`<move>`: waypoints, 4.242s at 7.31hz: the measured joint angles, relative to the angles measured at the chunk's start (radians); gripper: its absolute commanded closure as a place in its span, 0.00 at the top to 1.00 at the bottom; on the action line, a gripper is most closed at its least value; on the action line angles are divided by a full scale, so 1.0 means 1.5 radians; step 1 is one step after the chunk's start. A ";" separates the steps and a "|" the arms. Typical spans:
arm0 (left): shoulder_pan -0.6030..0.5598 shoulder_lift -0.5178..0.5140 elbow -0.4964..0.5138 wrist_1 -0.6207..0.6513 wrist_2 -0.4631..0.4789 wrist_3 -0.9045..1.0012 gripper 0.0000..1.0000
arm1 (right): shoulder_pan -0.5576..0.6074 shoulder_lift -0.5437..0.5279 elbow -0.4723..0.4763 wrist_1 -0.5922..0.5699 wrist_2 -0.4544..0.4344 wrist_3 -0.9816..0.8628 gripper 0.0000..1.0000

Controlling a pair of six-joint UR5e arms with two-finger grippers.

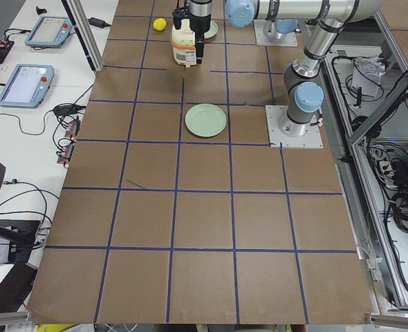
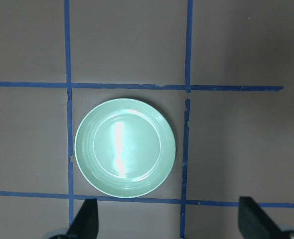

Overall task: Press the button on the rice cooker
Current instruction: 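Move the right gripper toward the rice cooker's green lid button, then lower the right gripper onto the green button on the cooker lid, then press down on the green lid button with the right gripper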

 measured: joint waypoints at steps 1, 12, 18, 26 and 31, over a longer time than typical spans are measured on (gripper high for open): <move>0.000 0.000 0.000 0.000 0.000 0.000 1.00 | 0.000 0.000 0.000 -0.001 0.000 0.000 1.00; 0.000 0.000 0.000 0.000 0.000 0.000 1.00 | 0.032 0.081 0.003 -0.069 0.007 0.009 0.08; 0.000 0.000 0.000 0.000 0.000 0.000 1.00 | 0.056 0.139 0.018 -0.116 0.010 0.012 0.08; 0.000 0.000 0.000 0.000 0.000 0.000 1.00 | 0.068 0.137 0.058 -0.128 0.020 0.012 0.08; 0.000 0.000 0.000 0.001 0.000 0.000 1.00 | 0.069 0.139 0.077 -0.153 0.021 0.012 0.08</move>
